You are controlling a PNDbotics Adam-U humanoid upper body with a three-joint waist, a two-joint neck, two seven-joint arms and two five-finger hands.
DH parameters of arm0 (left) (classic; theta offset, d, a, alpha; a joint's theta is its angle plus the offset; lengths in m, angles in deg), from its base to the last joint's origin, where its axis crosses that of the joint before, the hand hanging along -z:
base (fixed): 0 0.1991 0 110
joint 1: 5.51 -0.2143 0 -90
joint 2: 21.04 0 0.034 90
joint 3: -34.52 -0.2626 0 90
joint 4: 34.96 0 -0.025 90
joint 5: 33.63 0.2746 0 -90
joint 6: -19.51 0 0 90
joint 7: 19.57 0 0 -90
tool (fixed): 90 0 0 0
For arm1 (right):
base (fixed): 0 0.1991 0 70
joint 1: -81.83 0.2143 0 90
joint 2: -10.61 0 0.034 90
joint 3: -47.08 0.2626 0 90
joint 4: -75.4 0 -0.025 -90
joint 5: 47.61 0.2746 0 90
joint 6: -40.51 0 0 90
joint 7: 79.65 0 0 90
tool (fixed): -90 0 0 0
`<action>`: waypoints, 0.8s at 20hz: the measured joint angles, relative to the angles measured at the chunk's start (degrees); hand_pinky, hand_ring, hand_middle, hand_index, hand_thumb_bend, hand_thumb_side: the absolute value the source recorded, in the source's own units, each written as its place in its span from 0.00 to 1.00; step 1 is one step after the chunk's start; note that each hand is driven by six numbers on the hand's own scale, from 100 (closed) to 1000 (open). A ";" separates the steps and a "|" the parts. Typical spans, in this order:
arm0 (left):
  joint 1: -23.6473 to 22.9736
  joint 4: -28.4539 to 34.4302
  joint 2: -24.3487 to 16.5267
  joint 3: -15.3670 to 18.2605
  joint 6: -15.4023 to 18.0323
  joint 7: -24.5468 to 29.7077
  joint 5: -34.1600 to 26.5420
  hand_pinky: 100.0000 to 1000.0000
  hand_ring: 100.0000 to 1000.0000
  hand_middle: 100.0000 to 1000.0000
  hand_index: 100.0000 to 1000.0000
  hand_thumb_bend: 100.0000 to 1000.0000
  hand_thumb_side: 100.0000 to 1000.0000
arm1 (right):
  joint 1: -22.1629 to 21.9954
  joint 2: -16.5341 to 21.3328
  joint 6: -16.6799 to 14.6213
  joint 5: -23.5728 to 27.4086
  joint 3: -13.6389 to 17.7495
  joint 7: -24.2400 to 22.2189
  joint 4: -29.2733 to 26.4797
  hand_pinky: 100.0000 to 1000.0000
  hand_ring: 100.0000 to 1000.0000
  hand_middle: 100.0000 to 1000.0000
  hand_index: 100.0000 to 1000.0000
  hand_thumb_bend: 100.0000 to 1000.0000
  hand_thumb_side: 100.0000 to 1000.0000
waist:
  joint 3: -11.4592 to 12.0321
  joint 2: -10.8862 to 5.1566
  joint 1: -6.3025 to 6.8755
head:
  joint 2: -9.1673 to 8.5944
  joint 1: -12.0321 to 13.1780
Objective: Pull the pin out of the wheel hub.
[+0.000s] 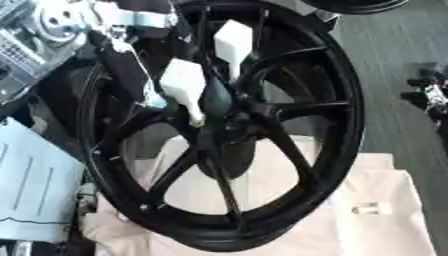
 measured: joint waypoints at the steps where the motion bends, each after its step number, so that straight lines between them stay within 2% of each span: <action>1: -0.47 1.06 -0.71 1.65 -0.20 -0.20 -0.18 0.66 0.62 0.52 0.35 0.38 0.00 | 0.00 0.00 0.00 0.00 0.01 0.00 0.00 0.90 0.73 0.75 0.87 0.00 0.58 | 0.02 0.01 -0.01 | 0.00 -0.02; 7: -6.72 5.17 -7.38 12.42 -3.02 -3.40 -2.45 0.66 0.62 0.52 0.35 0.36 0.00 | 0.01 0.04 -0.14 0.00 0.32 0.16 -0.01 0.90 0.73 0.75 0.87 0.00 0.58 | 0.37 0.14 -0.12 | 0.00 -0.49; 10: -8.02 5.42 -9.36 14.67 -3.51 -4.93 -3.33 0.66 0.62 0.52 0.35 0.36 0.00 | 0.01 0.05 -0.19 0.00 0.33 0.22 -0.02 0.90 0.73 0.75 0.87 0.00 0.58 | 0.36 0.17 -0.18 | -0.01 -0.50; 12: -8.32 5.40 -9.77 15.31 -3.69 -5.53 -3.56 0.67 0.63 0.53 0.38 0.31 0.00 | -0.01 0.05 -0.19 0.00 0.38 0.26 -0.03 0.90 0.73 0.75 0.87 0.00 0.58 | 0.46 0.18 -0.17 | -0.01 -0.72; 15: -11.61 3.46 -12.12 17.86 -5.20 -7.33 -2.54 0.66 0.63 0.53 0.40 0.29 0.00 | -0.78 0.09 -0.47 0.00 1.56 1.16 -0.04 0.90 0.73 0.75 0.87 0.00 0.58 | 3.66 0.72 -0.72 | -0.07 -2.83; 16: -13.26 2.13 -13.60 19.33 -6.04 -8.18 -1.74 0.66 0.63 0.54 0.41 0.29 0.00 | -0.73 0.08 -0.57 0.00 1.79 1.46 -0.11 0.90 0.73 0.75 0.87 0.00 0.58 | 3.83 0.82 -1.28 | -0.12 -3.20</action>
